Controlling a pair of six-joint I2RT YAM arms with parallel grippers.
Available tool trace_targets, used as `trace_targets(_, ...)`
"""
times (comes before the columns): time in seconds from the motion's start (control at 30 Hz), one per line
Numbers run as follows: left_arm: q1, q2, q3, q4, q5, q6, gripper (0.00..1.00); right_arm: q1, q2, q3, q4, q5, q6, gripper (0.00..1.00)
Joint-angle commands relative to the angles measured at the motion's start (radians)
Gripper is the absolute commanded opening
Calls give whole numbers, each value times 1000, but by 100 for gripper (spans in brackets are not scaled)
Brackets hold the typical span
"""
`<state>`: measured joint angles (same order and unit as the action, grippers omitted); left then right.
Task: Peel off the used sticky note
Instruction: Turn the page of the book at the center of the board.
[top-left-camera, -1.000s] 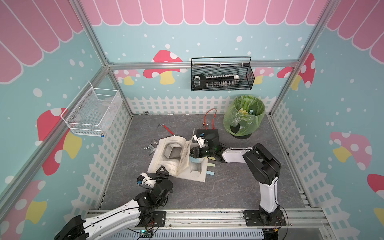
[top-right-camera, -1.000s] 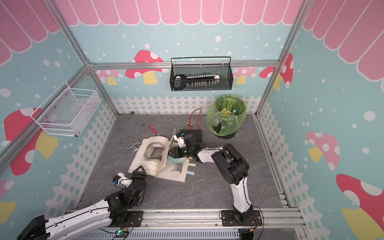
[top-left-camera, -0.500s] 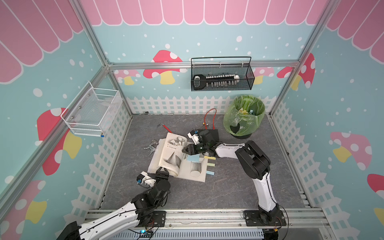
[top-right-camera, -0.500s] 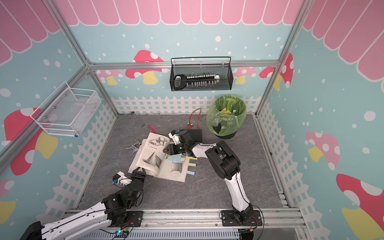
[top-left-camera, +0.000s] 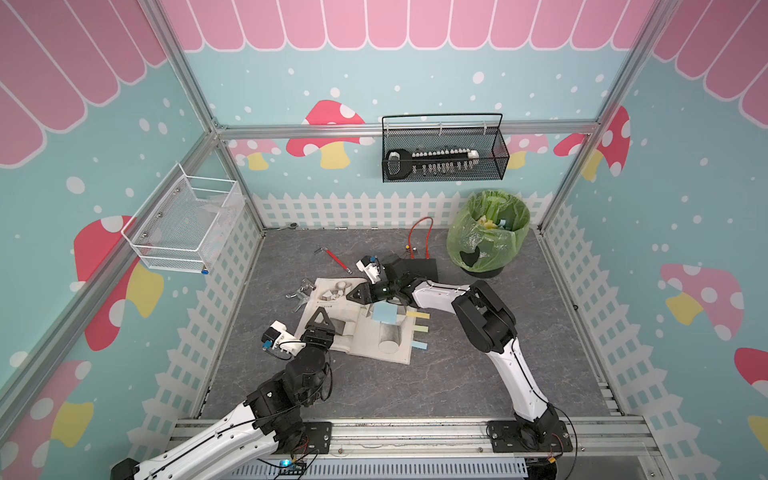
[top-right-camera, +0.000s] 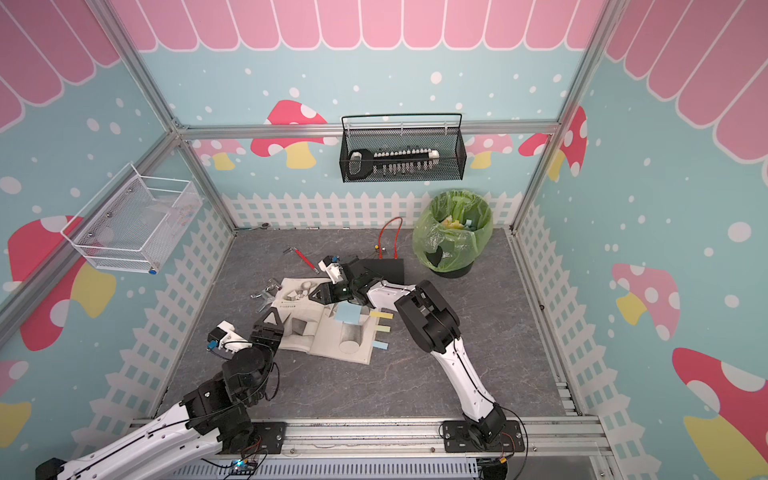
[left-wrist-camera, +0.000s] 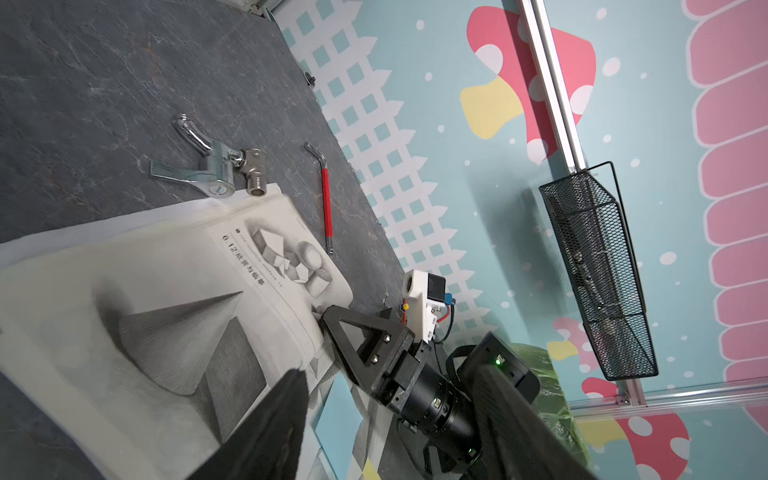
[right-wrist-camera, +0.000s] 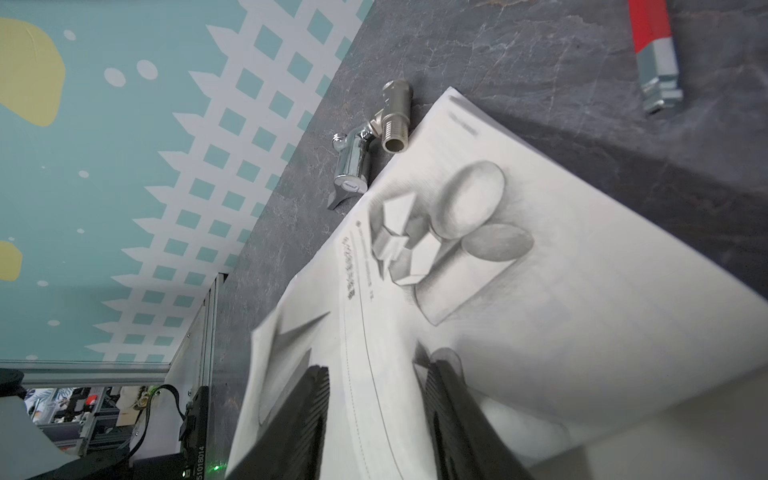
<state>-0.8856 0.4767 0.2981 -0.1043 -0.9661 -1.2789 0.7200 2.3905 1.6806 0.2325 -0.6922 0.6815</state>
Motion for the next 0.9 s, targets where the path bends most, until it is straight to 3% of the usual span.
trace_targets(0.0,6,38,4,-17,-9,24,67,7,75,57,-64,-4,-1,45)
trace_targets(0.17,38,121,-55,53,30,-26,67,10,113,108,-92,-8,3,45)
trace_targets(0.37,209,334,-117,257,277,4,62,12,98,75,-110,1,-15,45)
trace_targets(0.53,343,533,-45,320,466,107,46,11,69,-5,-91,8,-20,45)
trace_targets(0.87,532,849,74,411,762,272,37,11,1,-166,-20,21,-4,45)
